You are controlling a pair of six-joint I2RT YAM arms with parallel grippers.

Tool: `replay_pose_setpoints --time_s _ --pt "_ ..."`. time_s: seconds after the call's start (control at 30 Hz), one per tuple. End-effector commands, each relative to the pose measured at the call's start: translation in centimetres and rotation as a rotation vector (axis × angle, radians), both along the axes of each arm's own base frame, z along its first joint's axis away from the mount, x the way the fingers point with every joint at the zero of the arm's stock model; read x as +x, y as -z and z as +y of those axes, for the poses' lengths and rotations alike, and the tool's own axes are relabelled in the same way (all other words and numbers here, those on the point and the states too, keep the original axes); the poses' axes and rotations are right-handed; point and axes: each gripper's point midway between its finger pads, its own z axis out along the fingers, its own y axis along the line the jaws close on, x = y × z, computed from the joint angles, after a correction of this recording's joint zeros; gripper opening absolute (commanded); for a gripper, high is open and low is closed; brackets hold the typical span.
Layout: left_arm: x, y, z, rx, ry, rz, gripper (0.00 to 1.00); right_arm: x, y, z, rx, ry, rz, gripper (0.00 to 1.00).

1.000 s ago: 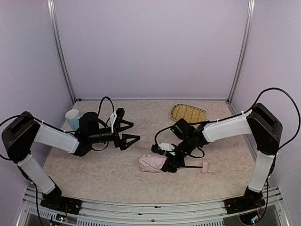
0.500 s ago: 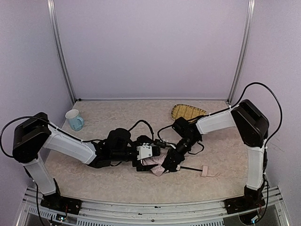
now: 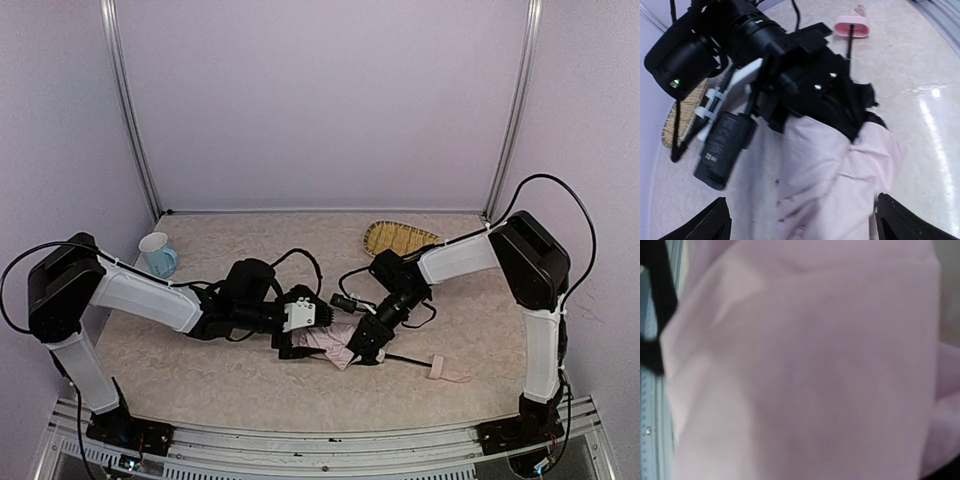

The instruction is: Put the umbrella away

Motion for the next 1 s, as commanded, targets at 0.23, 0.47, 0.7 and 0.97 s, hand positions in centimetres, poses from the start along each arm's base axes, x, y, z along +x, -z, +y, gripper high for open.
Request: replay_pose_setpoints --time_s 0.23,0.47,0.7,0.97 --pt "-3.9 3.3 0.1 0.117 0.081 0.079 0.98 1.1 0.7 0.6 0.02 -0.015 -0.092 0.03" --pt "2.8 6.7 1.5 0.256 -0.17 -0.019 0.99 0.8 0.1 0.6 0.046 -0.027 -0.095 0.03" --pt "2.3 11.0 1.9 0.365 -0.139 0.048 0.92 1.2 -1.2 1.2 0.097 -0.037 -0.126 0.05" --pt "0.3 11.7 1.6 0.388 -0.089 0.157 0.26 3.3 -2.9 1.5 0.123 0.03 -0.178 0.42"
